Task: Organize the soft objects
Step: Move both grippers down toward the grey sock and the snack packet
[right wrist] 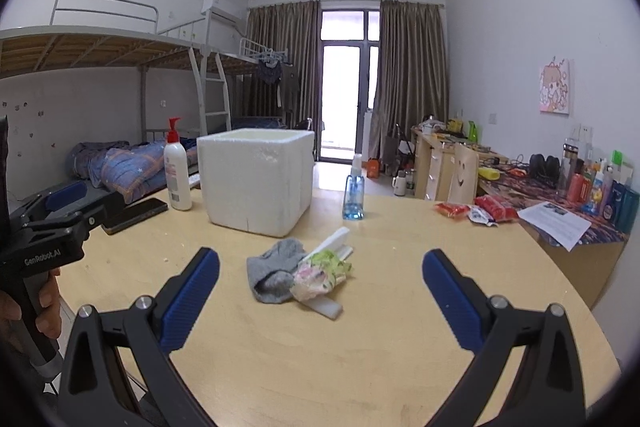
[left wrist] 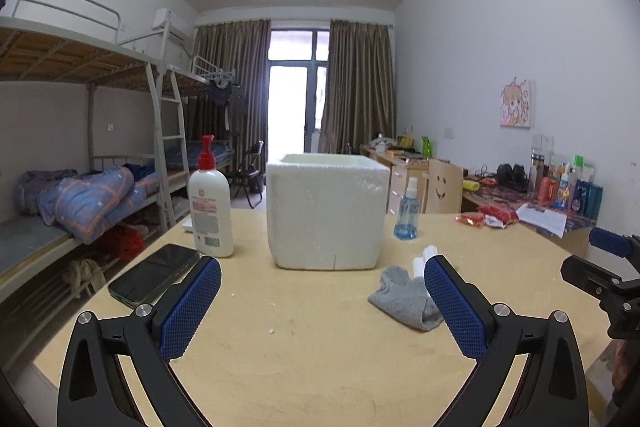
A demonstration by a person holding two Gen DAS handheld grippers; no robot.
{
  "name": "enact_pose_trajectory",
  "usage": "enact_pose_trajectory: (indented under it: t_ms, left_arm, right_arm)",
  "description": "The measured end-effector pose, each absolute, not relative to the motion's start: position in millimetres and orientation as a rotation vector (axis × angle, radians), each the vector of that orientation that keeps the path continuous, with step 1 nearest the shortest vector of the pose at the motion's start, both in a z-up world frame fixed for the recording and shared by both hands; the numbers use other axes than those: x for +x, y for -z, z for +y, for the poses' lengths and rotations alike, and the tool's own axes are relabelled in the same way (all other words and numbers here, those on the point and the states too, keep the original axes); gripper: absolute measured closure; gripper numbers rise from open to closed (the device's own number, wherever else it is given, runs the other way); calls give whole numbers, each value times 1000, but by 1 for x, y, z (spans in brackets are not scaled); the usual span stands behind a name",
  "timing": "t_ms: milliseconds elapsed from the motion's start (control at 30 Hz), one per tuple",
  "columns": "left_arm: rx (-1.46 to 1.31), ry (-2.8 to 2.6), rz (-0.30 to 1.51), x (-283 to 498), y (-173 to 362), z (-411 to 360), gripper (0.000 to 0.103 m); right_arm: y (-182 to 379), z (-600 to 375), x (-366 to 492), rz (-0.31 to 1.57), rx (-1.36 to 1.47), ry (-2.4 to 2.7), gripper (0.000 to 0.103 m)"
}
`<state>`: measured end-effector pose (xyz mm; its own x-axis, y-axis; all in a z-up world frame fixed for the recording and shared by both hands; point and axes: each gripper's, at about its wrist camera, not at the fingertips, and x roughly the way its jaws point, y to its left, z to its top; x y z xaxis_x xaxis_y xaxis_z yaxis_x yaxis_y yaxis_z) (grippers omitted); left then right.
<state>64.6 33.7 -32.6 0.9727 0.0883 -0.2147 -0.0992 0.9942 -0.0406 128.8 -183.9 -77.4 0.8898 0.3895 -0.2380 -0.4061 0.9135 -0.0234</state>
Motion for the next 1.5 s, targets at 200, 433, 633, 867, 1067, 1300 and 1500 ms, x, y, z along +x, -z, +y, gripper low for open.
enact_pose_trajectory:
  t_ms: [200,433,633,867,1067,1300,1500]
  left_arm:
    - [-48,-65,247,73,37,27,1]
    - [-35,-34,294,92,44,14,1]
    - [-31,-7,341,109,51,10,1]
    - [-9,16,404,132,59,-1,1]
    - [13,50,467,151,65,-11,2]
    - [31,122,618,178,78,-24,11]
    - [28,126,706,198,85,-26,22]
  right_arm:
    - [84,-185,144,281,-50,-416,0]
    - [93,-191,159,317,-54,-382,0]
    - [101,-196,173,362,-46,-387,0]
    - [106,-194,186,397,-58,-386,0]
    - [111,-193,205,462,-39,-401,0]
    - [116,-193,218,494,-45,-399,0]
    - [117,-193,228,518,-43,-407,0]
